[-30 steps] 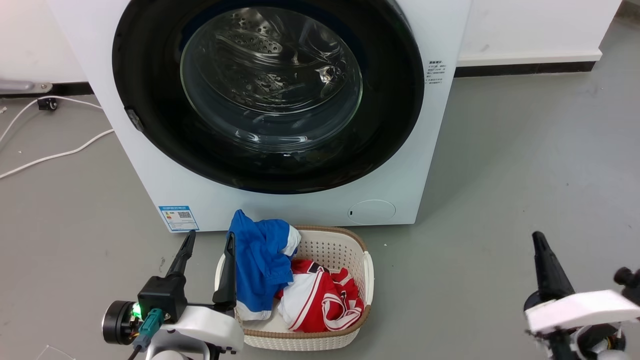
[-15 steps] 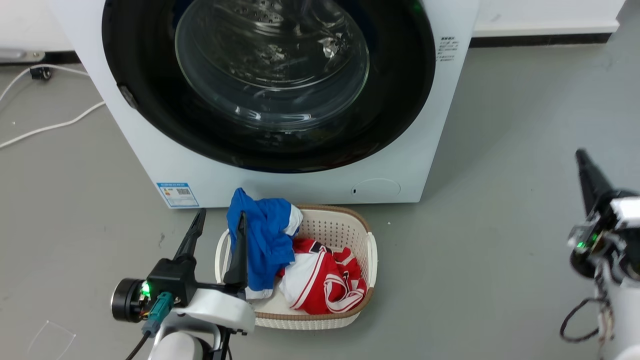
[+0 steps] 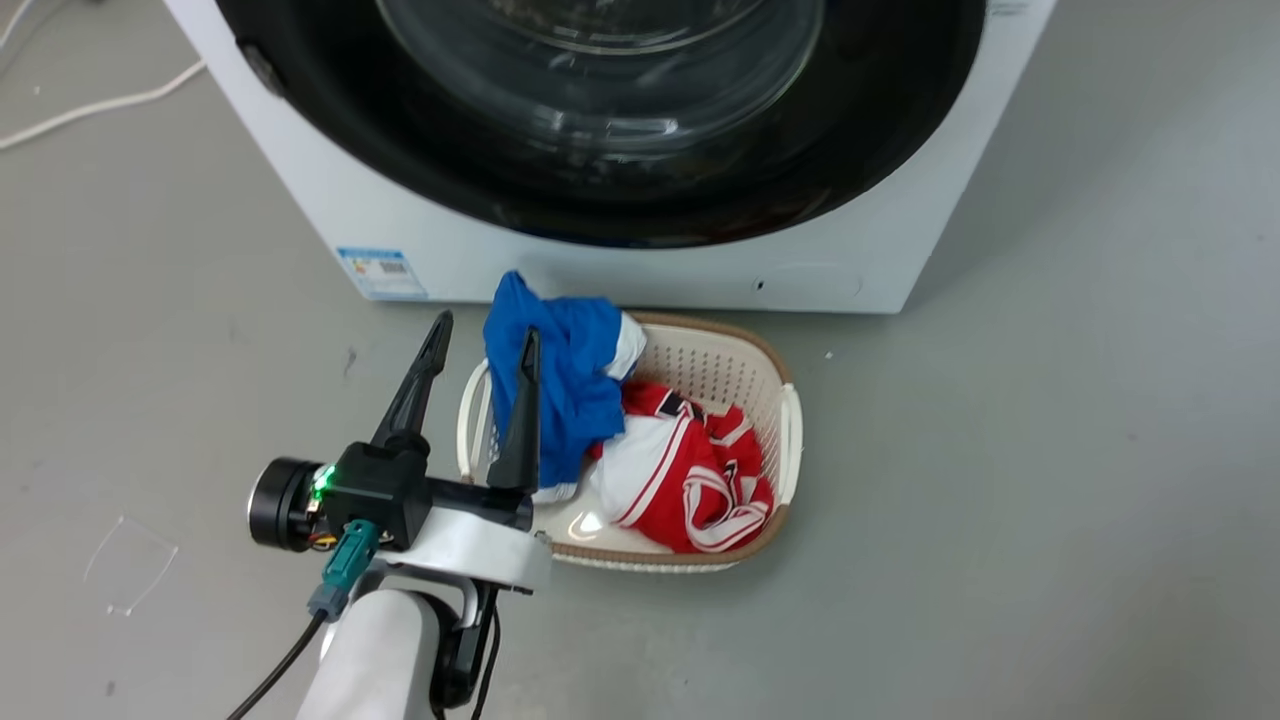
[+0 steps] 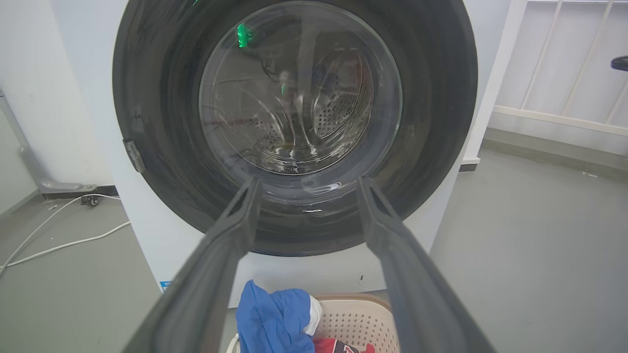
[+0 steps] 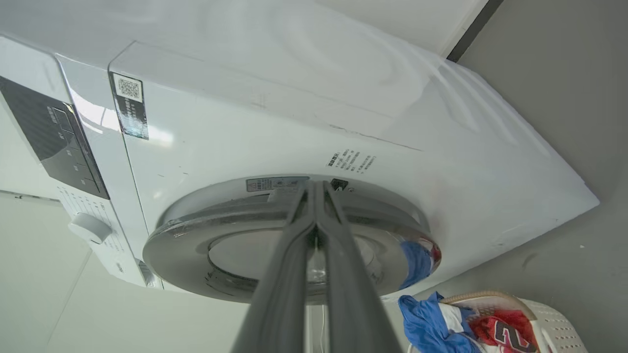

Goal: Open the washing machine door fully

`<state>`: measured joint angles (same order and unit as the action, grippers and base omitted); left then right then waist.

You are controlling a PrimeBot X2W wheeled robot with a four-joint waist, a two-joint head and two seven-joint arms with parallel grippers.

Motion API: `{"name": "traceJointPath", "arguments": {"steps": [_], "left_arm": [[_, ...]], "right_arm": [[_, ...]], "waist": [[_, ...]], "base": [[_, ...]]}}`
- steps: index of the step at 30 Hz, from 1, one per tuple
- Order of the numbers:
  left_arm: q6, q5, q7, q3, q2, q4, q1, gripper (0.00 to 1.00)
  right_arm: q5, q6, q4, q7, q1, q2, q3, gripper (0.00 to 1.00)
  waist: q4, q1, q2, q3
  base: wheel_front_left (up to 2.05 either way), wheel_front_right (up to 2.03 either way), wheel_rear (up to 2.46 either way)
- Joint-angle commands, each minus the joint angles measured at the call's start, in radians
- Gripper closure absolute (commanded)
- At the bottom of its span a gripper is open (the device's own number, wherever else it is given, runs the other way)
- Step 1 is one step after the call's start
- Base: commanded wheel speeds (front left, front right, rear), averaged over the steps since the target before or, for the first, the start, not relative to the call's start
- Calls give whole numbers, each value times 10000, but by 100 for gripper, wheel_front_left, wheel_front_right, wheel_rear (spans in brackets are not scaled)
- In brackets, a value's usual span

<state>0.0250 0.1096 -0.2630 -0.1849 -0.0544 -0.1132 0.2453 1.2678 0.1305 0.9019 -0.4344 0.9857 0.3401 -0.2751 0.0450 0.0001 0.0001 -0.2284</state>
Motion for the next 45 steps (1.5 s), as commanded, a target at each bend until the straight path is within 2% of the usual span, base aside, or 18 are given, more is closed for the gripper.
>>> {"name": "traceJointPath", "arguments": {"steps": [1, 9, 25, 35, 45], "left_arm": [[-52, -18, -26, -19, 9, 67, 122, 0], [-96, 93, -26, -275, 34, 144, 347, 0], [-412, 123, -26, -863, 47, 505, 1107, 0], [-567, 130, -26, -1130, 46, 397, 1286, 0], [-467, 254, -26, -1139, 47, 54, 995, 0]], "right_arm": [[-128, 4, 72, -151, 266, 73, 141, 100], [-836, 4, 535, -1336, 1727, 163, 988, 100], [-2009, 4, 1178, -1568, 3900, -39, 1720, 100], [-1755, 15, 488, -2373, 3665, -307, 2049, 100], [-899, 18, -70, -4164, 2430, -529, 2219, 100]], "waist": [[202, -1, -1, -280], [525, -1, -1, -760], [1086, -1, -1, -2291], [1056, -1, -1, -2631], [822, -1, -1, -1808]], "base": [[0, 0, 0], [0, 0, 0], [0, 0, 0], [0, 0, 0], [0, 0, 0]]}}
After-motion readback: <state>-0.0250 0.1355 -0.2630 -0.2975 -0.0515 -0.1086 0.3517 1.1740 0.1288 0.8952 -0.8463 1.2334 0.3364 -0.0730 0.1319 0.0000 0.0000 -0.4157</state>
